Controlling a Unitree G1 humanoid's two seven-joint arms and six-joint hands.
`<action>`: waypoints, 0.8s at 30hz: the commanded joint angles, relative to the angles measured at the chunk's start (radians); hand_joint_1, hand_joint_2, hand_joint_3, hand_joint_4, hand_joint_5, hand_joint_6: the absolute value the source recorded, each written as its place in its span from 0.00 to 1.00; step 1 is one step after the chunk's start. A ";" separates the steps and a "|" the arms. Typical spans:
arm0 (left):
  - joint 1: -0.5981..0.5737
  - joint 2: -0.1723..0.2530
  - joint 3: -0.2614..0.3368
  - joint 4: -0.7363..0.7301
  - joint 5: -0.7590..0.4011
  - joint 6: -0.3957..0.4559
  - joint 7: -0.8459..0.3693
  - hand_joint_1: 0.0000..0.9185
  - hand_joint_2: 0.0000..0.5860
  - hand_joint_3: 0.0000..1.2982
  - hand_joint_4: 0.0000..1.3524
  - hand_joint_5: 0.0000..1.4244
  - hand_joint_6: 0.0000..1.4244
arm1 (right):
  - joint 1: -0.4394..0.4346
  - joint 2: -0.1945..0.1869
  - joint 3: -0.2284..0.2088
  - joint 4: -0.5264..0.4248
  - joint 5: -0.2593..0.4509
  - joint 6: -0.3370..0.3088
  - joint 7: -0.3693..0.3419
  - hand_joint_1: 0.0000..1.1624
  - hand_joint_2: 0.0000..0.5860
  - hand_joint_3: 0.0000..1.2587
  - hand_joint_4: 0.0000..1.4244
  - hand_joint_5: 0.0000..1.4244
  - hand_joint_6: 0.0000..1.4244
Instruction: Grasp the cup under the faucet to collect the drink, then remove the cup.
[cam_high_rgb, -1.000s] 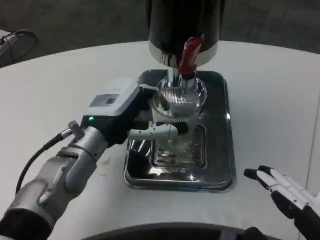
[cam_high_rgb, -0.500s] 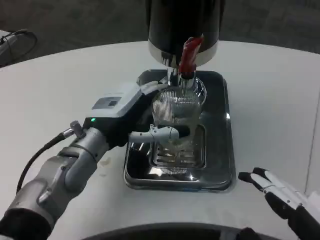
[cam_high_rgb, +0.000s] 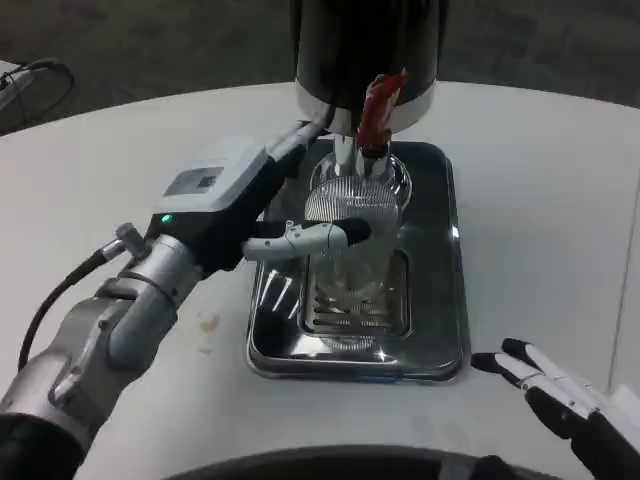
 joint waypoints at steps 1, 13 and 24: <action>0.070 0.026 0.035 -0.067 -0.041 -0.009 -0.025 0.04 0.14 0.09 0.02 0.20 0.21 | 0.003 -0.009 0.005 -0.015 -0.001 0.021 -0.004 0.24 0.79 0.09 0.00 0.03 0.07; 0.257 0.078 0.183 -0.308 -0.177 0.026 -0.095 0.02 0.14 0.13 0.06 0.21 0.21 | -0.011 -0.017 0.012 -0.015 -0.001 0.035 -0.010 0.24 0.79 0.10 0.01 0.03 0.07; 0.443 0.103 0.379 -0.565 -0.476 -0.005 -0.237 0.00 0.14 0.14 0.11 0.20 0.22 | -0.064 -0.057 0.049 -0.013 -0.023 0.101 -0.009 0.24 0.79 0.09 0.02 0.04 0.07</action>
